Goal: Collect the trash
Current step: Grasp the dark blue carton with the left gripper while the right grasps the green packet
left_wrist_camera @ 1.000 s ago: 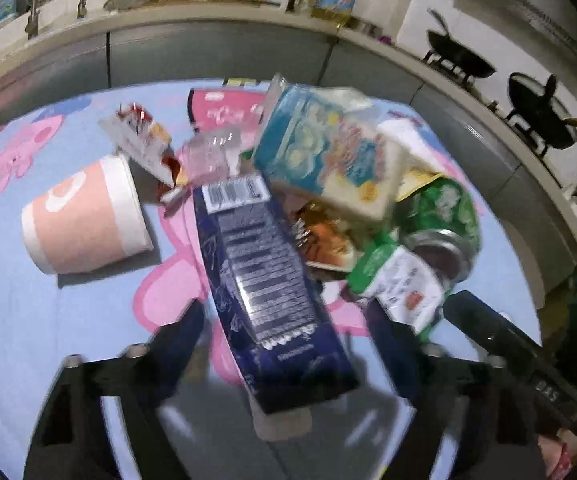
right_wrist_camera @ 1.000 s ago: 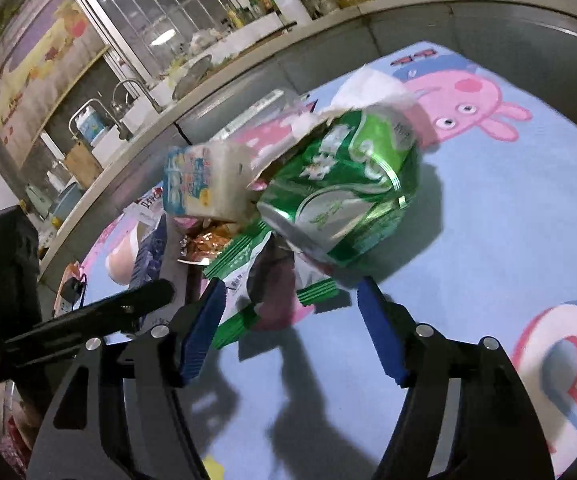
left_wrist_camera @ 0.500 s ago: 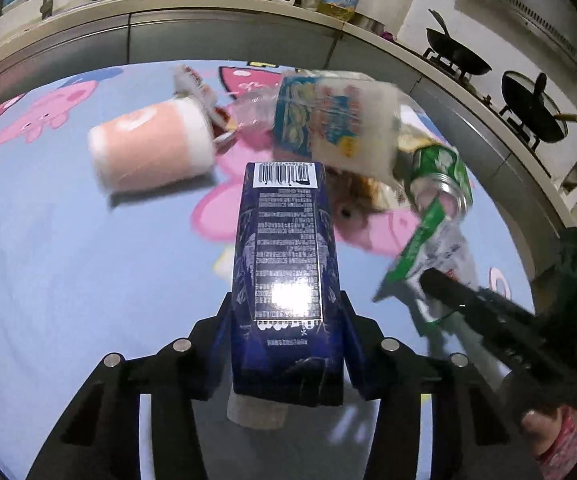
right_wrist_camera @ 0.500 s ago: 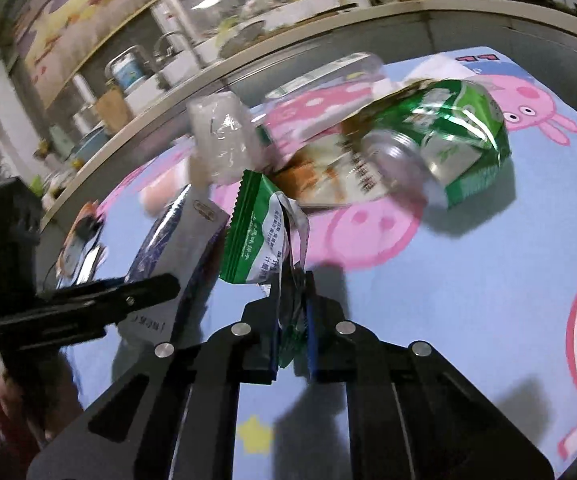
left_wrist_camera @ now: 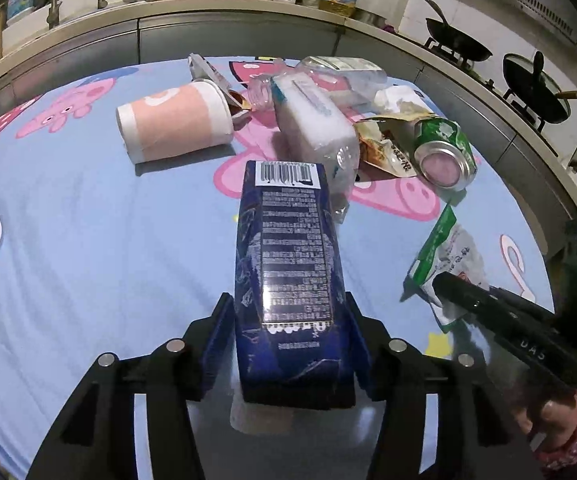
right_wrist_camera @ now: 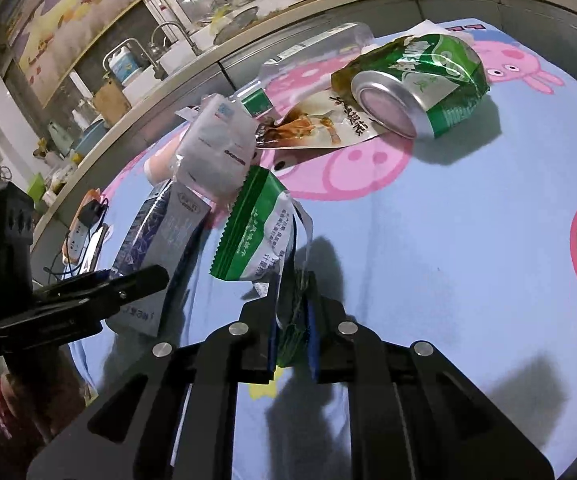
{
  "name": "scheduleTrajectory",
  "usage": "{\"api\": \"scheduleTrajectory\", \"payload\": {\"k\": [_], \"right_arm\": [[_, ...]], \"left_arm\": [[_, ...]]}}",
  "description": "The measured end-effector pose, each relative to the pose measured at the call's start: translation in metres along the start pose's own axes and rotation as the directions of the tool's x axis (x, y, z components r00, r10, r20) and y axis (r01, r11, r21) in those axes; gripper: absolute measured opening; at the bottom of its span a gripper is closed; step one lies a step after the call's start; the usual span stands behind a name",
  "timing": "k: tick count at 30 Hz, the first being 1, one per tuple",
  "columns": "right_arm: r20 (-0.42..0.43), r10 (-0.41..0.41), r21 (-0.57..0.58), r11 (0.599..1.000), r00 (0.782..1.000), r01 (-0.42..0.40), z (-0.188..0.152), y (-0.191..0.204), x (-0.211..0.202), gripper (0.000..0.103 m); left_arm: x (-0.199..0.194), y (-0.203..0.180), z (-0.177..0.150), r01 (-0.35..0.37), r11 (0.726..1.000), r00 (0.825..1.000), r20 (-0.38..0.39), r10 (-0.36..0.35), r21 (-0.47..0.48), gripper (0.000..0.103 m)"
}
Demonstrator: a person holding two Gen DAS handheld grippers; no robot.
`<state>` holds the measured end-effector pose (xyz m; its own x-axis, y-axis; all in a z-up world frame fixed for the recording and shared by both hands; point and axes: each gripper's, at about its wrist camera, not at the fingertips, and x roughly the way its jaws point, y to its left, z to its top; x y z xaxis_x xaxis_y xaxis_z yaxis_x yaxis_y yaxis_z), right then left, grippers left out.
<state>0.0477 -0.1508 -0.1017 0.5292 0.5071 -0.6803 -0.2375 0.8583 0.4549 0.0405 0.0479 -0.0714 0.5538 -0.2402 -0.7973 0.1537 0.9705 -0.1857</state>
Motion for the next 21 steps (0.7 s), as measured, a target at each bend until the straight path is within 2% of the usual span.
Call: {"api": "scheduleTrajectory", "payload": {"k": [6,10,11,13,15,21], "right_arm": [[-0.001,-0.012,-0.001,1.0,1.0,0.012,0.0,0.002,0.001,0.015],[0.001,-0.021,-0.005,1.0,1.0,0.021,0.001,0.004,0.001,0.019],[0.002,-0.025,-0.009,1.0,1.0,0.025,0.001,0.005,0.001,0.021],[0.009,-0.027,-0.019,0.999,1.0,0.027,0.001,0.007,-0.001,0.037],[0.016,-0.041,-0.034,0.999,0.999,0.041,0.002,0.01,-0.002,0.043],[0.028,-0.056,-0.037,0.998,0.998,0.057,0.003,0.01,-0.003,0.047]], "left_arm": [[0.001,0.007,0.0,-0.016,1.0,1.0,0.014,0.017,-0.018,0.069],[0.001,0.009,0.002,-0.023,0.999,0.999,0.027,0.024,-0.022,0.073],[0.001,0.009,0.003,-0.023,1.0,0.999,0.03,0.024,-0.02,0.073],[0.002,0.008,0.004,-0.023,1.0,0.999,0.032,0.023,-0.013,0.074],[0.003,0.006,0.005,-0.022,1.0,0.999,0.035,0.022,-0.007,0.074],[0.002,0.0,0.006,-0.027,1.0,0.998,0.049,0.027,0.013,0.074]]}}
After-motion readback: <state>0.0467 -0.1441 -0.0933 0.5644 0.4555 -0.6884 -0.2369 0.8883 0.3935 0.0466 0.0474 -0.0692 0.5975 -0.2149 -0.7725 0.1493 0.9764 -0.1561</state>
